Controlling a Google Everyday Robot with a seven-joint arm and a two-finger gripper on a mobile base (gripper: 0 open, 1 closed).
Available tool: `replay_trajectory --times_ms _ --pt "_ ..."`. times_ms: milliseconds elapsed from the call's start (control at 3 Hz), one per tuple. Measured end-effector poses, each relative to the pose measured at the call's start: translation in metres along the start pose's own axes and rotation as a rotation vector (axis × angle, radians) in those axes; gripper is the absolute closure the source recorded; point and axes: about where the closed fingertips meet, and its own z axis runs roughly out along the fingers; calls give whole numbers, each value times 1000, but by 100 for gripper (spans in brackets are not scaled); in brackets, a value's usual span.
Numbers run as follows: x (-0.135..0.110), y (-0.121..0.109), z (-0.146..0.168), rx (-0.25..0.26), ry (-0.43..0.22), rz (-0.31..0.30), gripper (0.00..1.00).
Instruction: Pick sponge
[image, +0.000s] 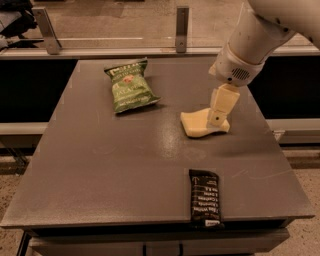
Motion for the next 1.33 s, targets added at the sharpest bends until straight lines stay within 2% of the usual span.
replay_trajectory --times_ms 667,1000,1333 --pt "1 1 57 -72 -1 37 0" --pt "3 2 68 -71 -23 36 18" --pt "5 3 72 -70 -36 31 41"
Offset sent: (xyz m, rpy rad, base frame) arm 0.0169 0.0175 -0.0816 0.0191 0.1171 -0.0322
